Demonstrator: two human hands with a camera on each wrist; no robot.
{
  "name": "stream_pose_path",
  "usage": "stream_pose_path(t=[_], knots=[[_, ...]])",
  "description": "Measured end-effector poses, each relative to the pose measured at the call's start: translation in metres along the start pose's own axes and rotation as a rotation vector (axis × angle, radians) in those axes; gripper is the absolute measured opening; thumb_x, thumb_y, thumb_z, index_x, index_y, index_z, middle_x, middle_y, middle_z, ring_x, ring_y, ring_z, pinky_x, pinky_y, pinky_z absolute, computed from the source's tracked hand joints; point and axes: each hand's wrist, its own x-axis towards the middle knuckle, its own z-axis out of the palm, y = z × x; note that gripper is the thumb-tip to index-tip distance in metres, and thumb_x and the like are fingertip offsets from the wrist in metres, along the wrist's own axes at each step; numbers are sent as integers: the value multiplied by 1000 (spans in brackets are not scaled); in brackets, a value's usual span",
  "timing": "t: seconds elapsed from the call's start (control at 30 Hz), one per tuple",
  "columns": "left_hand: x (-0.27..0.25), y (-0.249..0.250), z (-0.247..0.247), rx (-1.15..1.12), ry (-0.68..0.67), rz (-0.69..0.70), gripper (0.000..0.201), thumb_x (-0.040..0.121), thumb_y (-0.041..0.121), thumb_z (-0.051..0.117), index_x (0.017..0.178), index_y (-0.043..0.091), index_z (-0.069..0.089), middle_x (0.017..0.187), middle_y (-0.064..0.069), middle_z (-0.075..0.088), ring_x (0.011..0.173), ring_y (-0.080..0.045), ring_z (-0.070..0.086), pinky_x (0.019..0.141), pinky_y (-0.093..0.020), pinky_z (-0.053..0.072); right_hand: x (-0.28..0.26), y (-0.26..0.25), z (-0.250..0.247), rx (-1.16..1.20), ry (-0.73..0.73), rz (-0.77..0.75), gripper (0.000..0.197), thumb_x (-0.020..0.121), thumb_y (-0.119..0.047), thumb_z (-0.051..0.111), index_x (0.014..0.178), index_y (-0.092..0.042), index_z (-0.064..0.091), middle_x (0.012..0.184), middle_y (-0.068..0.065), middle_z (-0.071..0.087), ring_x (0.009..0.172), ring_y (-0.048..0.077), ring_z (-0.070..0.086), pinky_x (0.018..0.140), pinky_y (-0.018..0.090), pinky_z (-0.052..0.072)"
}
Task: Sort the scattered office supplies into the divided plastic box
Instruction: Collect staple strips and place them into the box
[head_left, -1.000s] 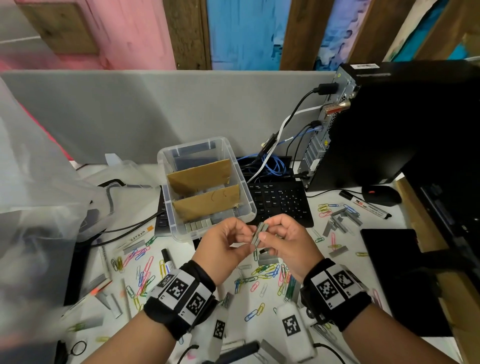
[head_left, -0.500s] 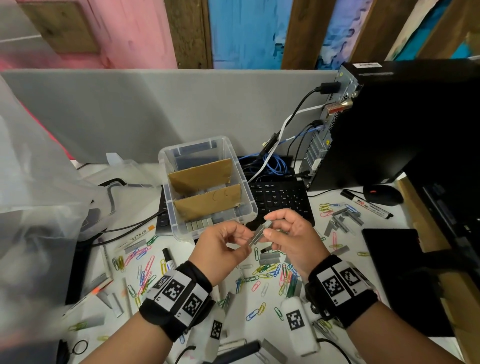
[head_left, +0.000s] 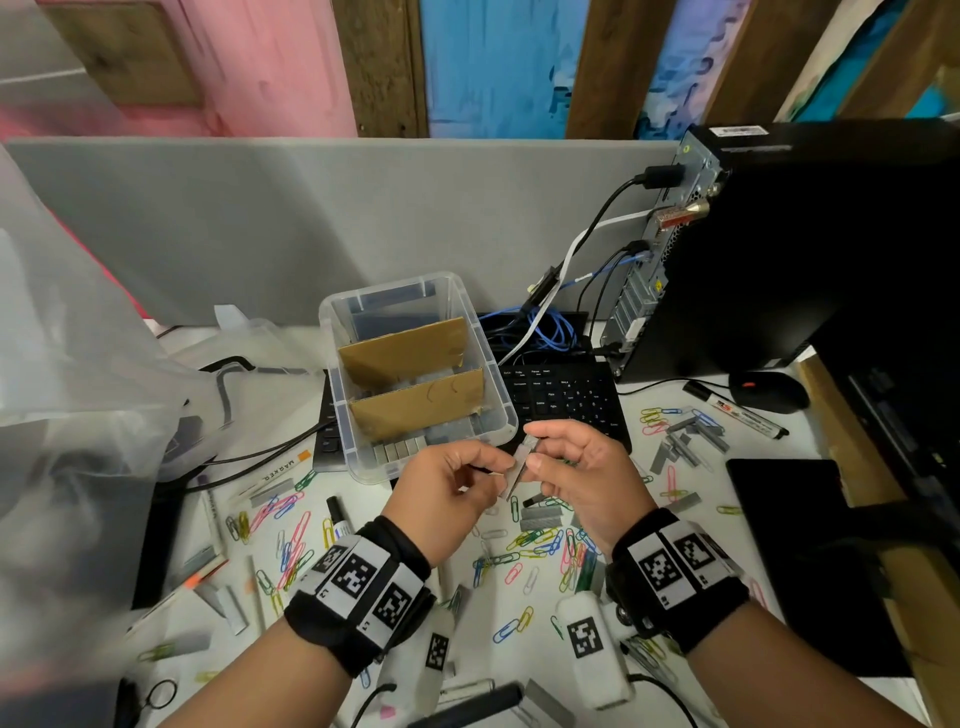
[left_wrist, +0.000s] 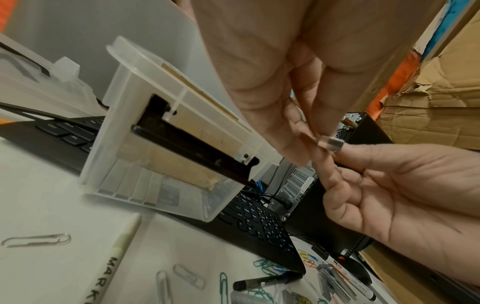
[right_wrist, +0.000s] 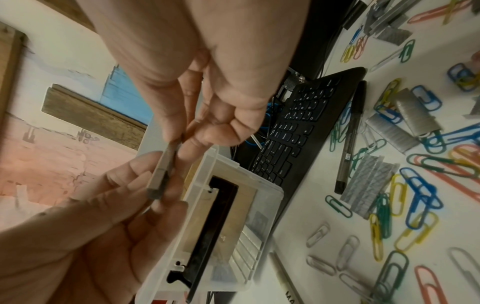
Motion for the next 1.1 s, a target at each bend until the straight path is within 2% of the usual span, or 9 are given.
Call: stream_pose_path(t=[0.1, 0.23, 0.4, 0.57, 0.67, 0.8, 0.9, 1.0, 1.1], knots=[[1, 3, 0, -24, -4, -19, 35, 82, 2, 67, 76, 36, 72, 75, 6, 69, 75, -31, 65, 76, -47, 58, 2, 1, 2, -9, 22, -9, 26, 85, 4, 63, 99, -18, 63, 78, 2, 71, 75, 19, 69, 67, 35, 48], [4, 5, 0, -70, 1, -35, 25, 82, 1, 68, 81, 26, 65, 78, 4, 67, 73, -24, 62, 72, -45, 58, 2, -2, 6, -38, 8, -32, 24, 85, 5, 62, 98, -15, 63, 83, 4, 73, 73, 17, 70, 63, 30, 49], [8, 12, 2, -83, 10, -79, 17, 86, 0, 64, 96, 12, 59, 86, -13, 68, 69, -23, 61, 61, -31, 55, 3, -6, 9, -52, -38, -33, 28, 83, 5, 64, 103, -16, 65, 88, 6, 73, 74, 15, 67, 62, 25, 49], [13, 12, 0, -36, 43, -55, 12, 86, 0, 65, 95, 6, 61, 79, -15, 65, 60, -13, 61, 54, -14, 45, 2, -10, 10, -52, -97, -4, 39, 79, 9, 66, 109, -16, 62, 96, 5, 69, 75, 9, 67, 65, 18, 50], [15, 9, -1, -29, 68, -70, 11, 86, 1, 65, 93, 9, 62, 74, -8, 63, 56, -10, 60, 56, -18, 46, 3, -12, 12, -105, -169, 0, 48, 75, 7, 72, 115, -15, 56, 98, 4, 62, 77, 6, 65, 69, 18, 50], [17, 6, -2, -4, 99, -89, 17, 85, 2, 65, 86, 18, 61, 71, -1, 61, 55, -9, 58, 61, -29, 51, 7, -15, 16, -573, -177, -141, 59, 68, -16, 82, 118, -21, 51, 99, -4, 57, 80, 10, 60, 66, 19, 48], [17, 7, -4, -10, 109, -93, 15, 83, 3, 67, 90, 15, 62, 68, 3, 62, 58, -13, 58, 66, -37, 54, 9, -20, 17, -736, -161, -277, 54, 68, -25, 81, 114, -20, 53, 97, -6, 54, 77, 10, 57, 70, 22, 49], [17, 9, -8, -66, 123, -104, 24, 79, -2, 70, 94, 14, 60, 70, -2, 65, 65, -21, 60, 73, -45, 55, 12, -25, 18, -793, -164, -321, 53, 70, -30, 78, 115, -20, 52, 97, -7, 53, 77, 10, 54, 70, 24, 48], [19, 10, -13, -80, 179, -97, 30, 78, -3, 70, 95, 16, 55, 71, -5, 66, 68, -25, 62, 79, -52, 55, 14, -30, 21, -891, -207, -320, 66, 74, -36, 74, 131, -28, 42, 102, -9, 52, 81, 9, 54, 76, 29, 49]])
